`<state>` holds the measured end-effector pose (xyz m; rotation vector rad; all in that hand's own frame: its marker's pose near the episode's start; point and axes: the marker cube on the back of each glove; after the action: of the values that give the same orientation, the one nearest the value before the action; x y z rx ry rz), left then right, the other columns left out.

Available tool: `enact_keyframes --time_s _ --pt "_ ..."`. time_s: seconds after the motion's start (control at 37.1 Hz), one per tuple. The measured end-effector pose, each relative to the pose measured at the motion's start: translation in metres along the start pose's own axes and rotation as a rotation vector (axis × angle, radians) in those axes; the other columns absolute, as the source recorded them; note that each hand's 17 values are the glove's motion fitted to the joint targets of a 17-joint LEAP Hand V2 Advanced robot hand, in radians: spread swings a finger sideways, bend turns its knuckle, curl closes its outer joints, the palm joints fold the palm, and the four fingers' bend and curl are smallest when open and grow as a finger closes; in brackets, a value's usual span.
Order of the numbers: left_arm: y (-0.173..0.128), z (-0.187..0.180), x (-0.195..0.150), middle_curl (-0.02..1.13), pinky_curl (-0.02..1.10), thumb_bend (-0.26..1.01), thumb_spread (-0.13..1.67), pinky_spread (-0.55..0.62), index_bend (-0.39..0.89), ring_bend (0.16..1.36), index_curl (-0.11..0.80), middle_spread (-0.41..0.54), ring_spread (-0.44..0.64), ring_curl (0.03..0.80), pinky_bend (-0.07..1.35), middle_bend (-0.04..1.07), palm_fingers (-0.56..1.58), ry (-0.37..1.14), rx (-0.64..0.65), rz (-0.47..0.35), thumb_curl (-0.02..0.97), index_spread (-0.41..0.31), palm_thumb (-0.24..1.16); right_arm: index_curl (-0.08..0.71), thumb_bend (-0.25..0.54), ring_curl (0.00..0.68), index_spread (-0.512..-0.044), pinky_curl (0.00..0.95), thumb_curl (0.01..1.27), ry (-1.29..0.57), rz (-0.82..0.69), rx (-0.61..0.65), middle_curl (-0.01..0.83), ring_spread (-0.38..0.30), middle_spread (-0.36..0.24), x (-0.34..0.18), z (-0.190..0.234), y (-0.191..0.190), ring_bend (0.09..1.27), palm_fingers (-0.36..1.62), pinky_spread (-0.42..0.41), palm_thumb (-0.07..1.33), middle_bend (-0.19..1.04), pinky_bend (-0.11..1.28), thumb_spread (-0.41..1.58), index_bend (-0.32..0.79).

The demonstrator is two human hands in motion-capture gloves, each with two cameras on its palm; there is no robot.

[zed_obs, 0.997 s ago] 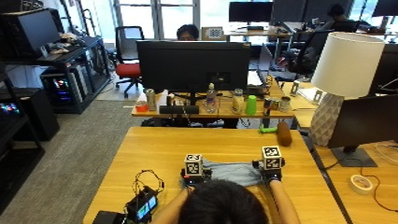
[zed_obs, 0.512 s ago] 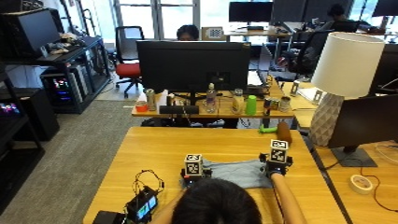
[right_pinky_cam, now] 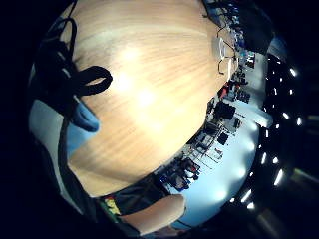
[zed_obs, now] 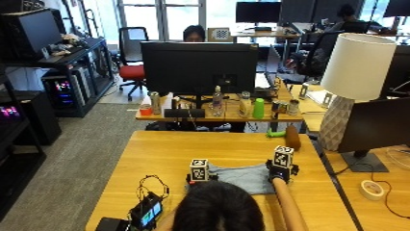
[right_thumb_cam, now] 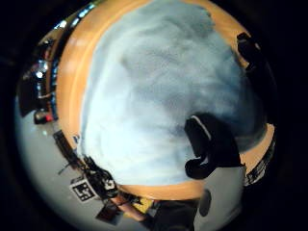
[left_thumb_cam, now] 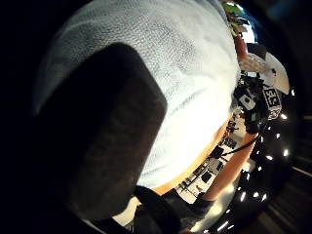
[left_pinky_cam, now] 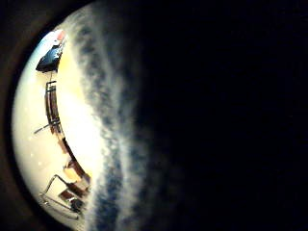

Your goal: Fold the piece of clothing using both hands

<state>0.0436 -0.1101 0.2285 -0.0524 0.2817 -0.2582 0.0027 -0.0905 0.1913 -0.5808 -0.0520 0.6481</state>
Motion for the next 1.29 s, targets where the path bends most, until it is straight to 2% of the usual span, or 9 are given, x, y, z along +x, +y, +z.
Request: enact_keyframes --time_s 0.11,0.22,0.32,0.43,0.65,0.86,0.94,1.05,1.29 --pt "-0.005 -0.003 0.0 0.23 0.32 -0.01 1.24 0.5 0.15 0.5 0.296 0.263 0.49 0.274 0.25 0.16 -0.06 -0.013 0.072 0.018 0.202 -0.06 0.03 0.101 0.029 0.427 -0.158 0.383 0.26 -0.021 -0.005 0.074 0.449 -0.147 -0.062 -0.006 -0.001 -0.005 0.64 1.03 -0.218 0.78 0.29 0.75 1.08 0.02" --pt "0.003 0.002 0.002 0.22 0.32 -0.01 1.24 0.5 0.15 0.5 0.296 0.263 0.49 0.273 0.25 0.16 -0.06 0.007 -0.025 0.029 0.203 -0.06 0.03 0.118 0.055 0.427 -0.166 0.37 0.29 -0.062 -0.057 0.095 0.463 -0.174 -0.083 -0.013 0.001 0.0 0.65 1.16 -0.272 0.88 0.33 0.71 1.05 0.07" --pt "0.004 0.002 0.002 0.22 0.32 -0.01 1.24 0.5 0.16 0.5 0.299 0.263 0.49 0.271 0.25 0.16 -0.06 0.012 -0.034 0.035 0.203 -0.06 0.03 0.148 0.063 0.435 -0.175 0.371 0.31 -0.108 -0.155 0.187 0.475 -0.192 -0.105 -0.023 0.0 -0.001 0.66 1.24 -0.304 0.94 0.36 0.69 1.01 0.11" --pt "0.004 0.002 0.003 0.22 0.32 -0.02 1.23 0.5 0.16 0.5 0.3 0.263 0.49 0.269 0.25 0.16 -0.06 0.015 -0.037 0.043 0.2 -0.06 0.03 0.191 0.092 0.441 -0.192 0.369 0.33 -0.078 -0.167 0.193 0.489 -0.206 -0.13 -0.024 0.001 0.0 0.67 1.34 -0.324 1.04 0.4 0.65 0.97 0.17" --pt "0.004 0.002 0.001 0.23 0.32 -0.01 1.23 0.5 0.16 0.5 0.3 0.263 0.49 0.266 0.25 0.16 -0.06 0.006 -0.037 0.018 0.199 -0.06 0.02 0.255 0.075 0.445 -0.205 0.378 0.35 -0.053 -0.199 0.235 0.498 -0.217 -0.134 -0.024 0.002 -0.002 0.68 1.36 -0.34 1.11 0.43 0.64 0.91 0.18" --pt "0.003 0.001 0.0 0.23 0.32 -0.01 1.23 0.5 0.16 0.5 0.301 0.263 0.49 0.264 0.24 0.16 -0.06 0.0 -0.026 0.004 0.198 -0.06 0.02 0.301 0.049 0.45 -0.21 0.391 0.37 -0.071 -0.216 0.351 0.502 -0.216 -0.131 -0.023 -0.004 -0.009 0.69 1.36 -0.342 1.14 0.44 0.64 0.88 0.17" --pt "0.001 -0.001 -0.002 0.23 0.33 -0.01 1.22 0.5 0.16 0.5 0.3 0.263 0.49 0.265 0.24 0.16 -0.06 -0.009 -0.005 -0.006 0.2 -0.06 0.03 0.313 0.039 0.451 -0.211 0.395 0.37 -0.078 -0.231 0.332 0.502 -0.216 -0.126 -0.022 -0.004 -0.008 0.69 1.35 -0.341 1.15 0.45 0.64 0.88 0.17" --pt "0.001 -0.002 -0.003 0.23 0.33 -0.01 1.22 0.5 0.16 0.5 0.3 0.263 0.49 0.266 0.24 0.16 -0.06 -0.015 -0.035 -0.022 0.2 -0.06 0.03 0.327 0.025 0.453 -0.213 0.4 0.37 -0.079 -0.231 0.242 0.504 -0.216 -0.125 -0.019 -0.002 -0.002 0.69 1.35 -0.34 1.16 0.45 0.64 0.87 0.17" --pt "0.014 -0.013 -0.003 0.23 0.33 -0.02 1.22 0.49 0.14 0.52 0.296 0.257 0.48 0.268 0.26 0.16 -0.04 -0.015 -0.193 -0.021 0.203 -0.06 0.05 0.354 -0.005 0.454 -0.213 0.408 0.38 -0.071 -0.223 0.186 0.504 -0.214 -0.123 -0.011 -0.021 0.009 0.69 1.35 -0.334 1.18 0.45 0.64 0.87 0.17"
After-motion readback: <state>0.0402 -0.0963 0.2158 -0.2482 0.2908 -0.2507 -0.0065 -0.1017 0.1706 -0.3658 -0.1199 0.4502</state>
